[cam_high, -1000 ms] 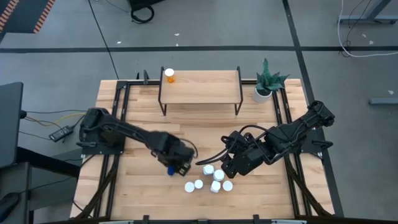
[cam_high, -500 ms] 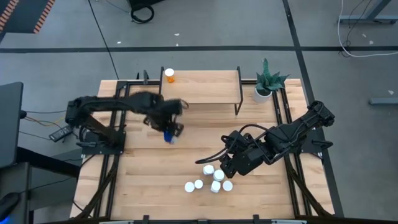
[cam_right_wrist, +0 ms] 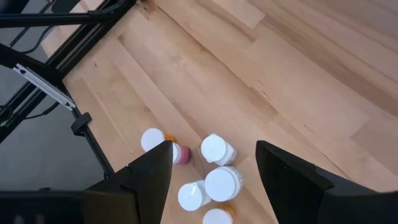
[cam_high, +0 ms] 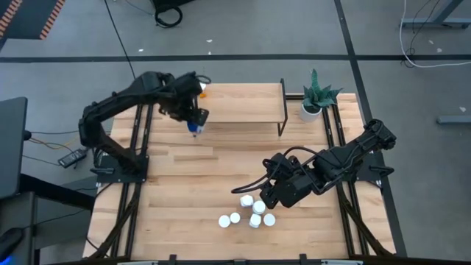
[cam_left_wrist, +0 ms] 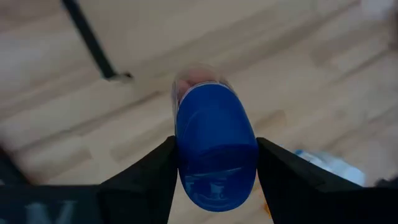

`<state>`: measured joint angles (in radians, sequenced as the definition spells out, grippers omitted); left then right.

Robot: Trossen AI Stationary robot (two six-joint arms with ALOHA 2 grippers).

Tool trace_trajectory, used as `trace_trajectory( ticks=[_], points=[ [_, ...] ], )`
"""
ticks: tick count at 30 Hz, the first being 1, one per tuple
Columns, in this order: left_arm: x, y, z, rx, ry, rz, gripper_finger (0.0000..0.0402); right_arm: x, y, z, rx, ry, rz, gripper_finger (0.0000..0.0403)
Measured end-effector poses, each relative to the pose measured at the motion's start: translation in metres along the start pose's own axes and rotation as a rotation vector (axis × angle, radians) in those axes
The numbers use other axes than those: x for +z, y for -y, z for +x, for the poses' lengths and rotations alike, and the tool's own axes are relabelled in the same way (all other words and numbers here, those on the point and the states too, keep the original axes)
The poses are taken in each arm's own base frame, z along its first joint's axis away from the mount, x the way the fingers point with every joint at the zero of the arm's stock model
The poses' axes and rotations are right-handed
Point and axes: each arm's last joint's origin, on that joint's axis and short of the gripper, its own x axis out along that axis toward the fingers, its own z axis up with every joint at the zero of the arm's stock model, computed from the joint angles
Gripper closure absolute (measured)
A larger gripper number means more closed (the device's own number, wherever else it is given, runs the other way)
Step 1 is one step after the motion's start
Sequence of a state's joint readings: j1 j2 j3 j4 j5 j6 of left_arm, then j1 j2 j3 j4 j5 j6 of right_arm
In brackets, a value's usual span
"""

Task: Pick and place medicine bottles onto shelf by color
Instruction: Put the blue bottle on the shelf

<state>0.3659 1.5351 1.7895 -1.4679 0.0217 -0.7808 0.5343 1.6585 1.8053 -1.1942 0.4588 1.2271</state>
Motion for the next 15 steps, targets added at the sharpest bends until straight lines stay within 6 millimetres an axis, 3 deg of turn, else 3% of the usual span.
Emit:
trace_trajectory(
  ticks=[6,15],
  points=[
    [0.025,-0.008,0.003,0.038,0.025,0.0,0.0194,0.0,0.0,0.0,0.0,0.0,0.001,0.0164],
    [0.051,-0.017,0.03,0.119,-0.011,0.026,0.0197,0.0,0.0,0.0,0.002,-0.004,0.004,0.0164]
  ],
)
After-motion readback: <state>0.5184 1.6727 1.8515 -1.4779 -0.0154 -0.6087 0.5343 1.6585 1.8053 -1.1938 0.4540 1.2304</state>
